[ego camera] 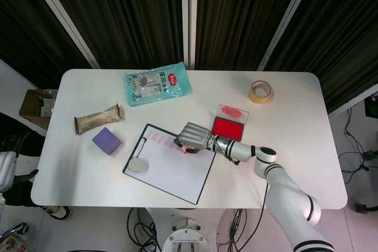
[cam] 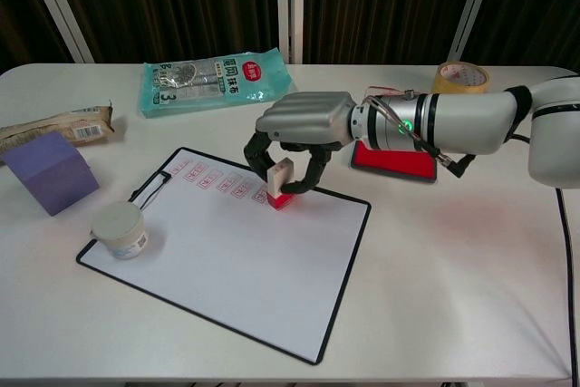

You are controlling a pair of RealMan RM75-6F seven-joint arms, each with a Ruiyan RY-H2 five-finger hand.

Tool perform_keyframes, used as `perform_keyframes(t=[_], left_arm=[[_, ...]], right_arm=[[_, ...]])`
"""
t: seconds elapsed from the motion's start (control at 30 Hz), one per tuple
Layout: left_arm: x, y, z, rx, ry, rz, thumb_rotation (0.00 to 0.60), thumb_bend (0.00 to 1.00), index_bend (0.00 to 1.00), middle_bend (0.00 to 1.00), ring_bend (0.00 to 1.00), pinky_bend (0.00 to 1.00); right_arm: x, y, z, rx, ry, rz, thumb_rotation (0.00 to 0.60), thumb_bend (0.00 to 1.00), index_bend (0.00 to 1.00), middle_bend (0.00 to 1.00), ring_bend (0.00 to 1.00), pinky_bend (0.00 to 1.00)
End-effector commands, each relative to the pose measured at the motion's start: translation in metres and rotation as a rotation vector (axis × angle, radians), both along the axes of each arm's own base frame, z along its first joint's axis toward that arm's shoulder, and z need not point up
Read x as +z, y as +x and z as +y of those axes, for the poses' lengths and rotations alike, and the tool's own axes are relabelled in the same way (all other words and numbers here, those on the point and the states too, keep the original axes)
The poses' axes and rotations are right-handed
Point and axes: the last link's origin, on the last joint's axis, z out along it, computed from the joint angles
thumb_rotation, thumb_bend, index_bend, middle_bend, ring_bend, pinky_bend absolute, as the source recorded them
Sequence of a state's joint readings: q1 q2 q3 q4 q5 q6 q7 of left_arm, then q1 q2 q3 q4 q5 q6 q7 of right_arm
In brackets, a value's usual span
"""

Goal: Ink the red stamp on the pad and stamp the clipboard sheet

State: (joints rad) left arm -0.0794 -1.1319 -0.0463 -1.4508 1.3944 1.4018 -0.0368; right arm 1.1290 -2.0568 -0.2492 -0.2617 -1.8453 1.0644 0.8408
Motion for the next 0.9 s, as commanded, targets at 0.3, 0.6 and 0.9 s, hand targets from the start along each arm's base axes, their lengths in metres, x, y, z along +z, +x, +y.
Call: perform_keyframes(t=[0.3, 0.6, 0.9], left_arm=[[-0.003, 0.01, -0.003, -0.028, 0.003, -0.008, 0.6, 0.0, 0.11, 0.14, 0.12, 0.24], [-0.011, 0.019, -0.005, -0.051, -0.01, -0.018, 0.6, 0.0, 0.11, 0.14, 0.12, 0.24], [-0.021, 0.024, -0.005, -0.074, -0.033, -0.033, 0.6, 0.0, 0.11, 0.14, 0.12, 0.25]], right_arm=[[0.069, -0.002, -0.005, 0.062, -0.075, -0.2, 0.6, 0.48, 1.0, 0.86, 0.92, 1.0], [0.14, -0.056, 0.012, -0.028, -0.209, -0.159, 0.6, 0.48, 1.0, 0.87, 0.92, 1.0], [0.172, -0.13, 0.06, -0.183, -0.251, 0.06, 0.6, 0.48, 1.0, 0.87, 0.92, 1.0]])
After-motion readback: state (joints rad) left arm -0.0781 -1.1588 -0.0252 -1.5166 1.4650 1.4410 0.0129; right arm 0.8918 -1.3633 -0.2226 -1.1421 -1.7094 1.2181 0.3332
